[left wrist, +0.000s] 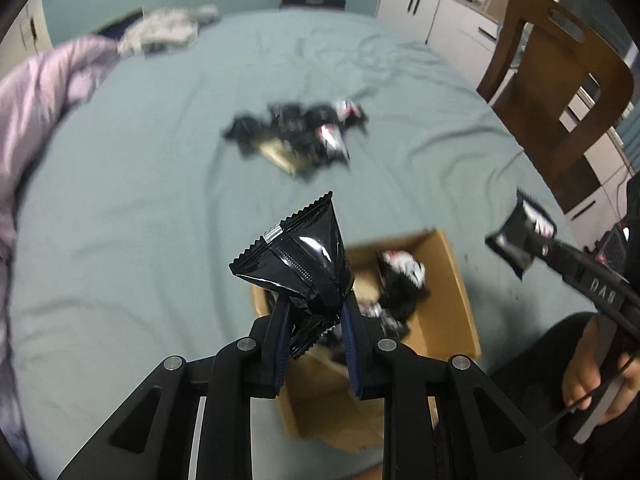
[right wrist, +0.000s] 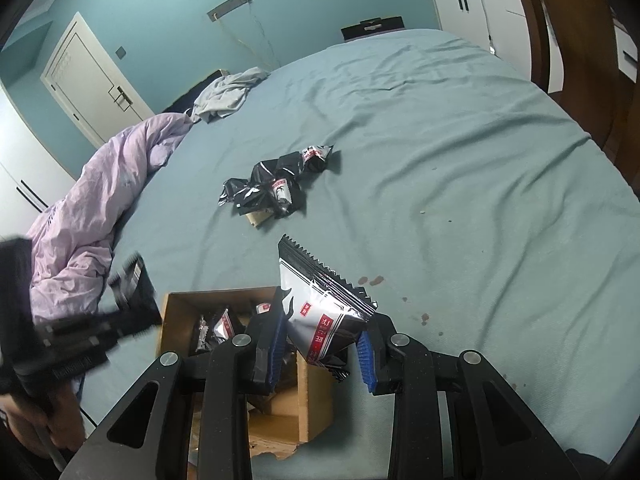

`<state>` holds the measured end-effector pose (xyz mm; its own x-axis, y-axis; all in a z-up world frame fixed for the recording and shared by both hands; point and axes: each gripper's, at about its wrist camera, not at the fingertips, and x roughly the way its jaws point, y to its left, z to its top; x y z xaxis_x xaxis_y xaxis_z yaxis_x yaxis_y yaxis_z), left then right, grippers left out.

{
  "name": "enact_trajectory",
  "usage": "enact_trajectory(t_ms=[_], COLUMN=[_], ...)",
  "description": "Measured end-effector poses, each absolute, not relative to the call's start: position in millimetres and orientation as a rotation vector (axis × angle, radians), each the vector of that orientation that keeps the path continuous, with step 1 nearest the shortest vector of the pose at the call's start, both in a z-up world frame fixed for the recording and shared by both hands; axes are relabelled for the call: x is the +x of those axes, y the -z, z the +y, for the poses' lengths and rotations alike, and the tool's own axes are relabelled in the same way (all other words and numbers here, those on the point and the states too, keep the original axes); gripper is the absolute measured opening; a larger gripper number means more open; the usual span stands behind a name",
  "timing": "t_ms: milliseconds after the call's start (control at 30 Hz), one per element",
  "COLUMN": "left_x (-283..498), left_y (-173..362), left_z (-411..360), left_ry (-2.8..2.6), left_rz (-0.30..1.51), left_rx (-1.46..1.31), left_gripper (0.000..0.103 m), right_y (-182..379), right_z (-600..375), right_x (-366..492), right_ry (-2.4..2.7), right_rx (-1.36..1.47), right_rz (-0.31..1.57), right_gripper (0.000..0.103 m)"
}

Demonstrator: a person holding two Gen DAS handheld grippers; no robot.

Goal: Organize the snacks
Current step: 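Carry both packets over the box and open both tools to release them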

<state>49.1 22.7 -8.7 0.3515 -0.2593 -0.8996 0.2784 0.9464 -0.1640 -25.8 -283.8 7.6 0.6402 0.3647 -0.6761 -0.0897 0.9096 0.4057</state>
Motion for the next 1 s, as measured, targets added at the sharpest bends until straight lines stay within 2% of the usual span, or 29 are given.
enact_trajectory(t_ms=[467,800,867,933,1000], left_x=[26.1,24.0,24.6,25.5,26.8], left_y=[63.2,74.3,65.1,48.1,34.8], left_z=[-19.1,-21.6,-21.0,-16.8,-11.9], left_ry=[0.388,0.351,0.363,0.372,0.344], left_rz=[1.330,1.354,1.331,1.271,1.204], left_rx=[0.312,0.328,0.297,0.247,0.227], left_gripper=[0.023,0.033,0.041,0.062,0.075], right_y=[-5.6,-6.2,-6.1,-6.3,-7.3], right_z=[-274.6,-273.9,-273.7,-273.3,-269.4], right_x=[-18.2,-19.8,-20.3,-20.9,-22.7], right_ry=[-0.242,-0.256,-0.259,-0.266,-0.289], right_rx=[0.306,0.283,0.279,0.274,0.252], right_rz=[0.868,0.868,0.869,0.867,0.864], right_gripper=[0.029,0.029,0.029,0.029,0.030])
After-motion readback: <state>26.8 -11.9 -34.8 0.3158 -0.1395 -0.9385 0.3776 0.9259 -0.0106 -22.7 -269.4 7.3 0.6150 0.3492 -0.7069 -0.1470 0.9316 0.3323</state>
